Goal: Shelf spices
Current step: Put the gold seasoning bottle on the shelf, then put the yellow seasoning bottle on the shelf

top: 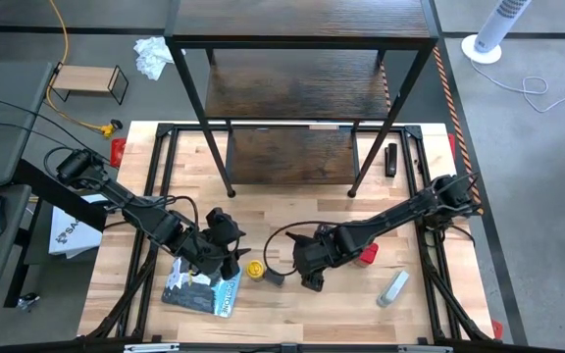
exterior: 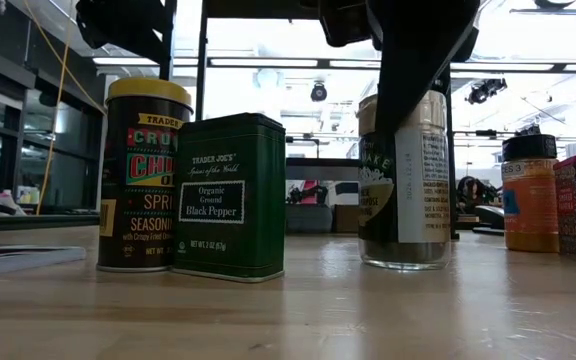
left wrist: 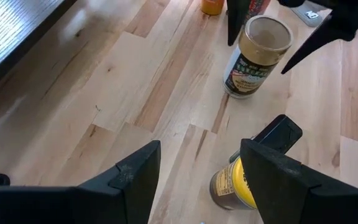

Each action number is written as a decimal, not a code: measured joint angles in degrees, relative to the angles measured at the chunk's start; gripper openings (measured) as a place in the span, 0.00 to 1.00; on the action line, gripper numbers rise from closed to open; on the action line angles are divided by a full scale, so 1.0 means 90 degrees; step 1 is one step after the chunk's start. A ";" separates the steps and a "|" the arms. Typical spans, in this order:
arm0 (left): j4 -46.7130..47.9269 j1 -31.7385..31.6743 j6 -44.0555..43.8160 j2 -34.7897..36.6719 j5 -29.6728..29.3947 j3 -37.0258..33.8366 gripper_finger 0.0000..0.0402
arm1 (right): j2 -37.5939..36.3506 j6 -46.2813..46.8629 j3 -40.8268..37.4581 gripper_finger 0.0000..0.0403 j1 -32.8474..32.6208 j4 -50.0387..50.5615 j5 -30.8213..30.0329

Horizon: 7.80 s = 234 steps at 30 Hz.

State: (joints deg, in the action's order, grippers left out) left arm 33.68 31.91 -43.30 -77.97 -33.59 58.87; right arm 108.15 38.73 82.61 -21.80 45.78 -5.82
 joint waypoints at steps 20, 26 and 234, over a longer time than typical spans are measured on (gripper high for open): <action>-0.0111 0.0020 0.0669 0.0024 -0.0626 0.0474 0.54 | -0.0029 -0.0628 0.2452 0.64 0.0566 0.2800 -0.4469; -0.0111 0.0020 0.0653 0.0024 -0.0829 0.0474 0.54 | -0.0029 -0.0642 0.2640 0.64 0.1474 0.2690 -0.4799; -0.3130 0.2636 0.2996 0.1444 -0.5297 0.0471 0.54 | -0.1642 -0.1046 -0.1770 0.00 0.2393 -0.6482 -0.0477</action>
State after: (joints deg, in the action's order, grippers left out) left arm 5.51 55.63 -16.34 -64.98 -81.27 63.11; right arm 93.38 29.31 66.67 -0.26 -12.56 -10.11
